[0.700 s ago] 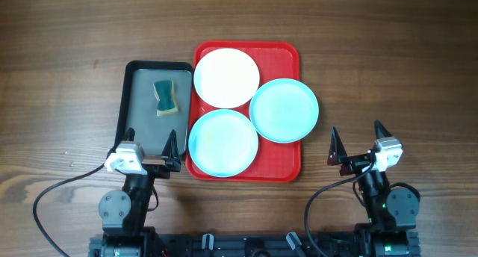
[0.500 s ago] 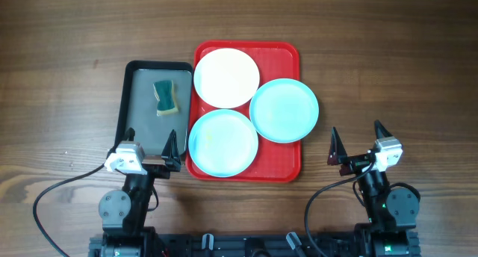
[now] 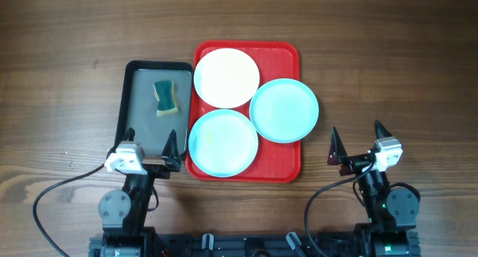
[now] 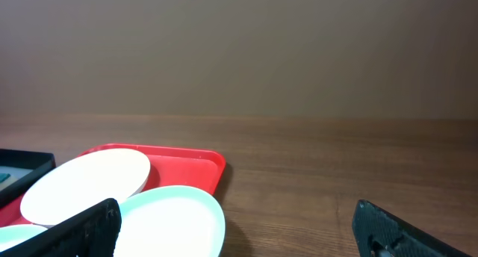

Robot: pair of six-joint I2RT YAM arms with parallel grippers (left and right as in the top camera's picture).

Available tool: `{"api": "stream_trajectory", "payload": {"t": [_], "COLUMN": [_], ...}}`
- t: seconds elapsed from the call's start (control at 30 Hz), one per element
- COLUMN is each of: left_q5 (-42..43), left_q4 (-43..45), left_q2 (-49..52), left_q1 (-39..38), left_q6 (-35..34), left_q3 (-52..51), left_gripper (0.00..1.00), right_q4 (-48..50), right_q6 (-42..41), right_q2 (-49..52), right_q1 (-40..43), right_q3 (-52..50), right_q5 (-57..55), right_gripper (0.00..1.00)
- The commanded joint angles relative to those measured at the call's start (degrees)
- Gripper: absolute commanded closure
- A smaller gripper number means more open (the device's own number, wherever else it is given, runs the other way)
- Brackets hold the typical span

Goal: Clean dirty plates on tray and stack at the side

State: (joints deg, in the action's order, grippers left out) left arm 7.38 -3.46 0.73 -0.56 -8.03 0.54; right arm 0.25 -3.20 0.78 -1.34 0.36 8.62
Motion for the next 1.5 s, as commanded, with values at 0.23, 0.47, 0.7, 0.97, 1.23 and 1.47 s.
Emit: {"api": "stream_trajectory", "payload": {"t": [0.23, 0.47, 0.7, 0.97, 1.23, 1.47], "left_q5": [0.1, 0.1, 9.3, 22.6, 22.6, 22.1], "left_q4": [-0.3, 0.0, 1.1, 4.8, 5.6, 5.6], "left_q2": [-0.2, -0.2, -0.2, -0.2, -0.2, -0.2], "left_q1": [0.5, 0.5, 0.4, 0.4, 0.4, 0.4], "left_q6": [-0.1, -0.1, -0.2, 0.1, -0.5, -1.5], "left_q3": [-0.2, -0.2, -0.2, -0.2, -0.2, -0.2], "left_gripper": [0.00, 0.00, 0.00, 0.00, 0.00, 0.00], "right_q4": [0.4, 0.4, 0.5, 0.5, 0.9, -0.4], "right_q6": [-0.7, -0.6, -6.6, -37.2, -26.0, -22.2], "right_q2": [-0.1, -0.1, -0.1, 0.0, 0.3, 5.9], "right_q1": [-0.3, -0.3, -0.3, -0.3, -0.3, -0.3], "right_q3": [-0.1, -0.1, -0.1, -0.1, 0.0, 6.0], "right_q5": [0.9, 0.9, 1.0, 0.6, 8.3, 11.7], "right_gripper": [0.00, 0.00, 0.00, 0.00, 0.01, 0.01]}}
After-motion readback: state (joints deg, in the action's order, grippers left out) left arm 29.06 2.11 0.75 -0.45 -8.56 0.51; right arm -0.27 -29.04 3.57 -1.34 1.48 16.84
